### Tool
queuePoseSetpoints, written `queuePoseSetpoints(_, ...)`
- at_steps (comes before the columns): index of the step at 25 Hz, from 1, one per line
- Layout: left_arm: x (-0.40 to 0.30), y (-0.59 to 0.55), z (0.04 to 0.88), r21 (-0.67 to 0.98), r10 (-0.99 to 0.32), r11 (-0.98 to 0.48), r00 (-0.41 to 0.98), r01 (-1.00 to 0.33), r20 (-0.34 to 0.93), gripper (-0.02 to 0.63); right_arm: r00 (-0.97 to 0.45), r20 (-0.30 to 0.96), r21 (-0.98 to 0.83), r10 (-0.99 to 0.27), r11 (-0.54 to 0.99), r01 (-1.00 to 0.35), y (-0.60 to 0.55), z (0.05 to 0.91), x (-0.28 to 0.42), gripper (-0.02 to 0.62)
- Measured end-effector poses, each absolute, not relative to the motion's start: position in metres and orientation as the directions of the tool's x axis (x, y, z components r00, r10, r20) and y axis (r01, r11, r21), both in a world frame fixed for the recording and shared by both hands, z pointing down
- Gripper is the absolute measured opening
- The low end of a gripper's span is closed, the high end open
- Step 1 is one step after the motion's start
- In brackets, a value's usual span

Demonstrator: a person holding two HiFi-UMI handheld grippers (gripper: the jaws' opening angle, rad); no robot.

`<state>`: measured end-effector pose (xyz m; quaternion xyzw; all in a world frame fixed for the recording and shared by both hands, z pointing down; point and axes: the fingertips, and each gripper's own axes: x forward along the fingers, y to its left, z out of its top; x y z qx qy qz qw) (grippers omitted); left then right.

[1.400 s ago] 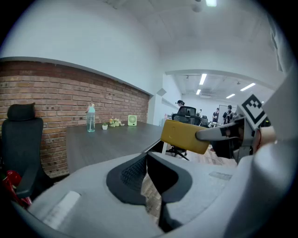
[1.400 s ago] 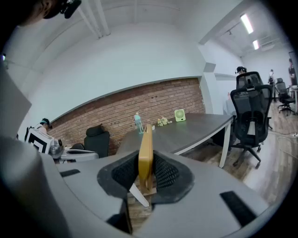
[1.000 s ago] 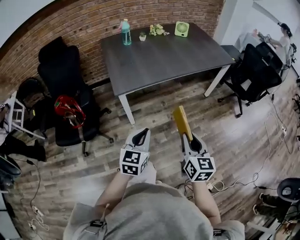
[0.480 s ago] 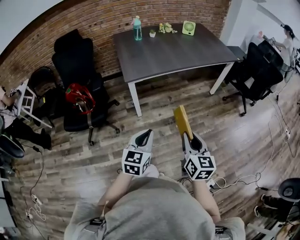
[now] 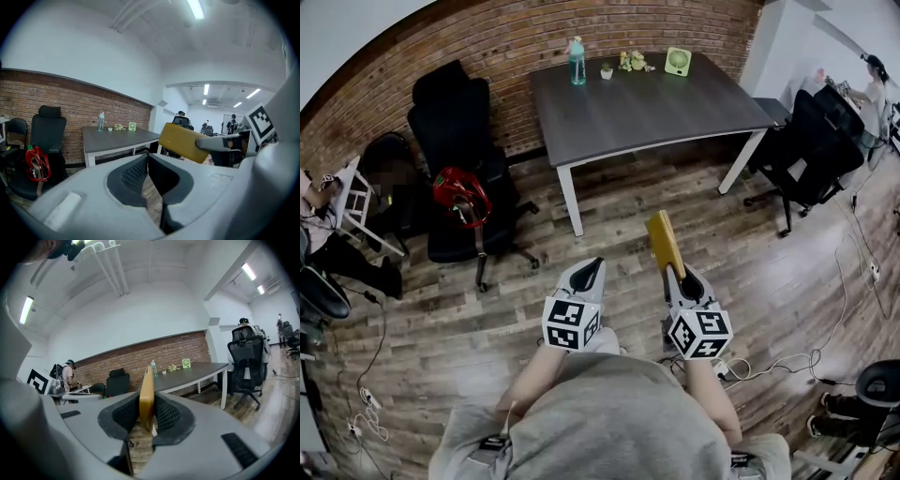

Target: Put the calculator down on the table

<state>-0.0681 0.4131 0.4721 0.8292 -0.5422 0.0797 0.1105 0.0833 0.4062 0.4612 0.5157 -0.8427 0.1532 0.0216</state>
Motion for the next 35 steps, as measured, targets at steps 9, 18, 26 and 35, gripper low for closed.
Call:
queuePoseSetpoints(9,-0.065,0.404,0.476,0.099,-0.878,-0.387,0.399,-0.917,0.265,0.018,-0.479,0.191,-0.244,-0.857,0.431,-0.869,0.391,0.461,0.081,0.083)
queuePoseSetpoints(18,-0.066,0.371,0.483,0.101,-0.874,-0.385,0.398,-0.917,0.280,0.018,-0.480,0.197,-0.251,-0.855,0.429,-0.868,0.354,0.466,0.081,0.083)
queuePoseSetpoints(26,-0.056,0.321,0.492,0.101,-0.862,-0.403,0.414,-0.910,0.294,0.018,-0.468,0.205,-0.262,-0.860,0.413,-0.872,0.303,0.473,0.091,0.083)
queuePoseSetpoints(35,-0.054,0.245,0.494,0.105,-0.854,-0.414,0.426,-0.904,0.299,0.018,-0.446,0.210,-0.259,-0.870,0.391,-0.883,0.228,0.471,0.096,0.083)
